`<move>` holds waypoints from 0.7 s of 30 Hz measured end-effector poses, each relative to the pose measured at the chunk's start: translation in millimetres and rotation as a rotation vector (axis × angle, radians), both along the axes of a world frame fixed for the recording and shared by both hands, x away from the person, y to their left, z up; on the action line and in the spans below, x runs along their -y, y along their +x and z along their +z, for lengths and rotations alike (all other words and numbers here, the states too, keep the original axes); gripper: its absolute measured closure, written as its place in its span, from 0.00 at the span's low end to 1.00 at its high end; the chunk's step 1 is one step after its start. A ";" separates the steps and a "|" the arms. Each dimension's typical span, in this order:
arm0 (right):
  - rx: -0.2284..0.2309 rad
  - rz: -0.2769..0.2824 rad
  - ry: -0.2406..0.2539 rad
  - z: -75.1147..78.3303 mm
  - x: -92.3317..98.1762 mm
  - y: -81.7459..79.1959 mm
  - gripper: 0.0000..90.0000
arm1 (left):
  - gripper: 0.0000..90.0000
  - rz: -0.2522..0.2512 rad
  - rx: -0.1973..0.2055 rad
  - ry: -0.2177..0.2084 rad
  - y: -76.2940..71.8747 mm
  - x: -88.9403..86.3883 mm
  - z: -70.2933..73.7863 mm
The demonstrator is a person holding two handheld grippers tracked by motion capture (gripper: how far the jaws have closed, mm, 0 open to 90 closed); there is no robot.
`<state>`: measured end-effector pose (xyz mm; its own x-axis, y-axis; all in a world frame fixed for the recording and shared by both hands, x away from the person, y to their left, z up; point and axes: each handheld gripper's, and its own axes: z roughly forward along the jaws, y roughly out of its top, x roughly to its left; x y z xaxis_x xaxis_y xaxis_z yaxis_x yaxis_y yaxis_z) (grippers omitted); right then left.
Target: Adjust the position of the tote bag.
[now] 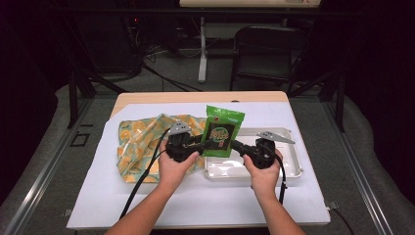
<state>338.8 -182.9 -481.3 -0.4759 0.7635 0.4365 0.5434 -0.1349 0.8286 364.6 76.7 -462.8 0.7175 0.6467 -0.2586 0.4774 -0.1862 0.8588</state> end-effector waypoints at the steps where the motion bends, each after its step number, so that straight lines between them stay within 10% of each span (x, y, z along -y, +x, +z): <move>1: -0.001 -0.003 0.000 0.0 0.7 0.1 0.98 | 0.70 0.000 -0.004 0.001 0.8 1.0 -0.6; 21: -0.008 -0.026 -0.112 10.2 11.9 11.8 0.99 | 0.66 0.001 -0.025 0.047 14.6 23.1 -1.2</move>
<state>350.7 -194.9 -471.1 -0.4523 0.8196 0.3517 0.5474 -0.0562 0.8350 379.1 53.6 -464.0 0.7109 0.6591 -0.2453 0.4985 -0.2262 0.8369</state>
